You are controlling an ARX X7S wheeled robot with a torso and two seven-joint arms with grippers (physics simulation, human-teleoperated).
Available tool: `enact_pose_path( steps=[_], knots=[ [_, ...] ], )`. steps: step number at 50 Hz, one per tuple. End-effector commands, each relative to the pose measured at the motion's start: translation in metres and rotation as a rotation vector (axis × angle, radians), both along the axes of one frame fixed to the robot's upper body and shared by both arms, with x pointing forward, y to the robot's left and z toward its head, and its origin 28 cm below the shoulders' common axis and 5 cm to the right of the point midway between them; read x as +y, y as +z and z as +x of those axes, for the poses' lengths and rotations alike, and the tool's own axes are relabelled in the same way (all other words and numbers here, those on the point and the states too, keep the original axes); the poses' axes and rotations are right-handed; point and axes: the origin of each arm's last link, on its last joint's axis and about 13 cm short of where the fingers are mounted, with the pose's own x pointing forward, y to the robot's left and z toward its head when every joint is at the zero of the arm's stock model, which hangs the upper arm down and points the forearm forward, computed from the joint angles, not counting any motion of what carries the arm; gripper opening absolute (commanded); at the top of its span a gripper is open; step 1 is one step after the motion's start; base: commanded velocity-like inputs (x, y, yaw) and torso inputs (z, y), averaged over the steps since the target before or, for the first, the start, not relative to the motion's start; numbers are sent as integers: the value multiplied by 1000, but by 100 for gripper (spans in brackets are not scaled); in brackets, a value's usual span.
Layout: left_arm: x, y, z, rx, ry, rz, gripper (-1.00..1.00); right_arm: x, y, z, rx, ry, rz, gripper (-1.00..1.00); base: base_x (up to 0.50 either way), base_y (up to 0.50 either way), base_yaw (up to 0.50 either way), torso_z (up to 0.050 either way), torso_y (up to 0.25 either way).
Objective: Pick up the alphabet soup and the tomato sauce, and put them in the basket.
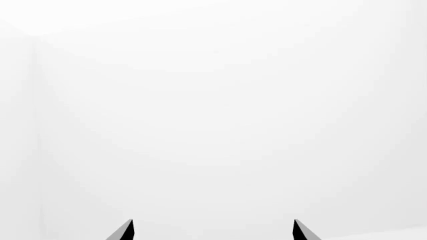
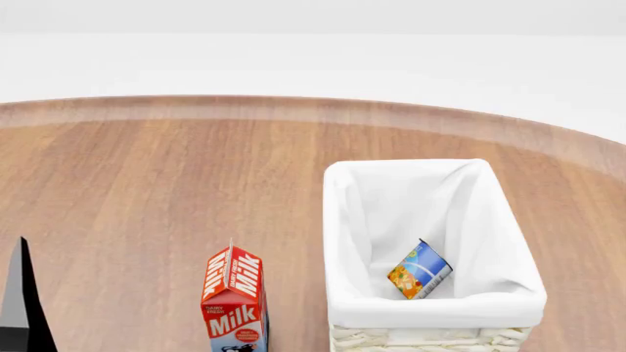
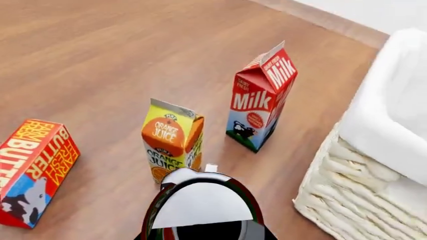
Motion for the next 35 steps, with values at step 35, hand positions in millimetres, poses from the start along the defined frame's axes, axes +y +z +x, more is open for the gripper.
enact_pose_path(
  steps=[35],
  knots=[
    [-1, -3, 2, 7, -2, -2, 100, -15, 111, 33, -476, -356, 382, -100, 0, 0, 0, 0, 0]
  ],
)
